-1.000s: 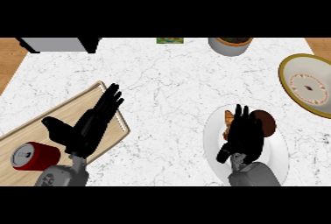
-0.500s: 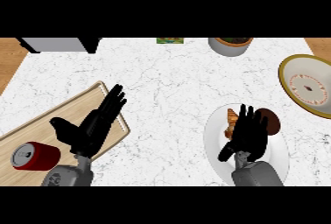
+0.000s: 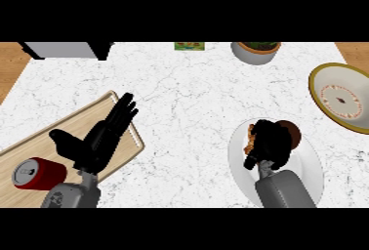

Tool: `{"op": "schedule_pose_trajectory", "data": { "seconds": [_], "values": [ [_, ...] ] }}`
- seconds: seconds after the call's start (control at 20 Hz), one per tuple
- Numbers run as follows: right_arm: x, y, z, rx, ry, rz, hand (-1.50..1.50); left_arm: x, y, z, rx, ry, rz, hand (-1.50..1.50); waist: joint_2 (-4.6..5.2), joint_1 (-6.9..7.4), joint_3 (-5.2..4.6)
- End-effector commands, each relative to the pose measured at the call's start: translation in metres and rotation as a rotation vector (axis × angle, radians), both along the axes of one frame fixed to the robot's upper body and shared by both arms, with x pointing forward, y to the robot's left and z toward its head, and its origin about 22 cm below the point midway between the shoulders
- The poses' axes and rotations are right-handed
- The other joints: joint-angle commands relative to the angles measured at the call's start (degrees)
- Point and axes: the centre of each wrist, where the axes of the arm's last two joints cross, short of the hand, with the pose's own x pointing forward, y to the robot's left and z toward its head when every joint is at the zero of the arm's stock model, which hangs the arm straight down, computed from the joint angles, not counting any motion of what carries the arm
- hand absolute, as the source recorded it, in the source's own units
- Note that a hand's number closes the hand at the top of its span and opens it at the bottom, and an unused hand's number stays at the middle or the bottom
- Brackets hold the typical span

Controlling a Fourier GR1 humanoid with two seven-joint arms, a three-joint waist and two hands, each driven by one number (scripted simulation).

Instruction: Pick the croissant from the plate and place it in the bowl

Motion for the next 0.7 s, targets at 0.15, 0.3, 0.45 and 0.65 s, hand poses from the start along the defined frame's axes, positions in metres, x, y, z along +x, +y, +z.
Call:
{"op": "schedule_pose_trajectory", "data": {
  "seconds": [0.15, 0.3, 0.45, 0.65],
  "values": [
    [-0.011, 0.007, -0.021, -0.028, 0.042, 0.047, 1.5, -0.001, -0.003, -0.003, -0.003, -0.001, 0.019, 0.0, 0.79, -0.11, 0.82],
    [-0.016, 0.004, -0.029, -0.069, 0.029, 0.055, 1.5, -0.014, 0.006, -0.004, 0.0, 0.012, 0.0, 0.0, 0.74, 0.18, 0.83],
    [-0.012, 0.012, -0.011, -0.111, -0.007, 0.036, 1.5, -0.018, 0.002, -0.015, 0.008, 0.009, 0.013, 0.0, 0.74, -0.02, 0.81],
    [-0.035, -0.049, -0.005, -0.09, 0.057, 0.293, 1.5, -0.011, 0.005, 0.011, -0.009, 0.014, 0.014, 0.0, 0.34, -0.78, 0.85]
  ]
}}
